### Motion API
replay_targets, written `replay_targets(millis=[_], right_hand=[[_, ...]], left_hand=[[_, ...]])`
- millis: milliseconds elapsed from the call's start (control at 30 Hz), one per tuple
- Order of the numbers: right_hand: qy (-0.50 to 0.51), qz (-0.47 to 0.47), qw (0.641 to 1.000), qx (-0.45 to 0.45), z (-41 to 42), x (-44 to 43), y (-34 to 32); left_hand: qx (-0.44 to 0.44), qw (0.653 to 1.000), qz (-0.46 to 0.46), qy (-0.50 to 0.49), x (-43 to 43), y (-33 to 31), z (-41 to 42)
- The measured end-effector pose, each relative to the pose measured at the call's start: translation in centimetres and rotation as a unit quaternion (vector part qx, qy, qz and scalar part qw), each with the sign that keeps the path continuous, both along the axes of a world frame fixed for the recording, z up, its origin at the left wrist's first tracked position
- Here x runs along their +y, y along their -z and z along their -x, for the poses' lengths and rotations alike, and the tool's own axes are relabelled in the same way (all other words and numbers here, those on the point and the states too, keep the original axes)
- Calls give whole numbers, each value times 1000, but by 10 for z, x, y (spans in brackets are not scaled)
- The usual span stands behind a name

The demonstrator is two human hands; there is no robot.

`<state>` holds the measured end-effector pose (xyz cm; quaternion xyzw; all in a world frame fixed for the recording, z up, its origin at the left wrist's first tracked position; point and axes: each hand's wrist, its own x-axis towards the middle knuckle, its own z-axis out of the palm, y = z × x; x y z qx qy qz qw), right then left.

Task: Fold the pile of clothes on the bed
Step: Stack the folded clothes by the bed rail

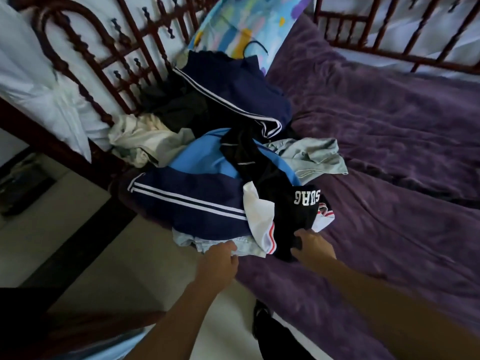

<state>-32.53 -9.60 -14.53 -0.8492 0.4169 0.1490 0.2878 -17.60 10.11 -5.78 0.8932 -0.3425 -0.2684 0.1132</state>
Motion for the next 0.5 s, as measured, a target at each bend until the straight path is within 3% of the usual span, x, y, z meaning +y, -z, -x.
replay_targets(millis=[100, 167, 200, 267, 367, 433, 500], right_hand=[[192, -56, 980, -7, -25, 7, 43], [358, -109, 927, -26, -37, 5, 58], [393, -119, 911, -28, -44, 1, 60], [390, -111, 913, -51, -62, -8, 52], [371, -100, 910, -154, -100, -34, 11], [398, -146, 874, -238, -121, -54, -30], [432, -258, 804, -318, -138, -69, -75]], left_hand=[[20, 999, -6, 27, -15, 23, -34], [30, 999, -4, 34, -23, 32, -56], [35, 999, -3, 30, -25, 33, -65], [42, 999, -5, 29, -31, 31, -82], [33, 997, -6, 70, -47, 20, -104], [32, 992, 3, 120, -64, 9, -117], [52, 985, 22, 163, -85, -6, -129]])
